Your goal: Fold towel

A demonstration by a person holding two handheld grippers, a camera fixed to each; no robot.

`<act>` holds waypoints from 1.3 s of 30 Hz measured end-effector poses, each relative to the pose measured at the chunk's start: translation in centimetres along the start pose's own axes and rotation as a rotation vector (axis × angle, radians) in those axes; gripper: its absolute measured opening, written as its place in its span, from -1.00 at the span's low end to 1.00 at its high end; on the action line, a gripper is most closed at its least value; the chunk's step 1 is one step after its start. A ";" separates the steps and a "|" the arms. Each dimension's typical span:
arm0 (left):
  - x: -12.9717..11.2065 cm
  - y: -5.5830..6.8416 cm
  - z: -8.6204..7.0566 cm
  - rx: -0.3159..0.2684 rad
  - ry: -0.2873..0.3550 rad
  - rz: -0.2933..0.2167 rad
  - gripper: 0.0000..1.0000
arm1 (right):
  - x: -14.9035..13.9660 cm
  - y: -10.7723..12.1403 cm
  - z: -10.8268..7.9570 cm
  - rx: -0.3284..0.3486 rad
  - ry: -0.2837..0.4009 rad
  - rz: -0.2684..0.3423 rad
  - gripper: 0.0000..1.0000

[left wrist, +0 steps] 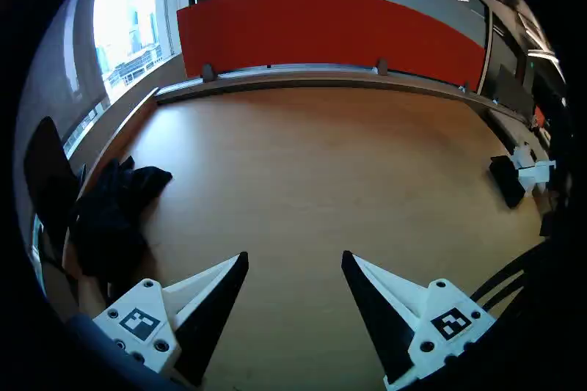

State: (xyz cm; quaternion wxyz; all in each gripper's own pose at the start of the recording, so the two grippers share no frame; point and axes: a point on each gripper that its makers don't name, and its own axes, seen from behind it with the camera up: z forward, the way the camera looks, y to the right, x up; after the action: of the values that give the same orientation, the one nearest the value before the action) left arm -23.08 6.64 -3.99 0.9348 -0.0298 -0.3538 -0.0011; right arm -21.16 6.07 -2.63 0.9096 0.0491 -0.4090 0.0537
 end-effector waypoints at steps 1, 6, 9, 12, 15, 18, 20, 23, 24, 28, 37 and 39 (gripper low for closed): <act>0.1 0.0 0.0 0.000 0.002 0.000 0.89 | 0.1 -0.3 0.0 0.005 0.007 0.000 0.88; 1.0 -0.1 0.1 -0.002 0.021 -0.001 0.89 | 1.2 -1.6 -0.3 0.029 0.053 -0.001 0.88; 1.5 0.0 0.2 -0.003 0.032 -0.005 0.88 | 2.1 -2.5 -0.6 0.039 0.091 -0.008 0.88; 2.1 -0.1 0.3 -0.003 0.045 -0.009 0.88 | 2.8 -3.3 -0.9 0.047 0.124 -0.021 0.88; 2.7 -0.3 0.3 0.000 0.058 -0.012 0.89 | 3.4 -4.3 -1.2 0.055 0.150 -0.038 0.88; 3.2 -0.4 0.4 0.002 0.068 -0.013 0.89 | 3.9 -5.1 -1.3 0.056 0.168 -0.050 0.88; 3.4 -0.4 0.4 0.002 0.073 -0.013 0.89 | 4.1 -5.5 -1.4 0.056 0.176 -0.055 0.88; 3.8 -0.5 0.4 0.005 0.083 -0.013 0.89 | 4.7 -6.0 -1.4 0.050 0.199 -0.058 0.88; 3.9 -0.6 0.4 0.006 0.086 -0.014 0.89 | 5.0 -6.1 -1.4 0.046 0.213 -0.058 0.88; 4.2 -0.8 0.5 0.012 0.098 -0.021 0.89 | 6.6 -6.5 -1.7 0.029 0.292 -0.054 0.88; 6.4 -1.1 0.5 0.024 0.167 -0.040 0.89 | 9.9 -6.9 -3.3 -0.017 0.491 -0.063 1.00; 7.1 -1.2 0.5 0.026 0.193 -0.046 0.89 | 10.3 -6.8 -3.5 -0.032 0.519 -0.062 1.00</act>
State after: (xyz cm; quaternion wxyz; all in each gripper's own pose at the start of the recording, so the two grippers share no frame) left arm -18.05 5.58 1.14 0.9646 -0.0092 -0.2628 -0.0208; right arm -10.82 0.42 2.49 0.9860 0.0319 -0.1609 0.0304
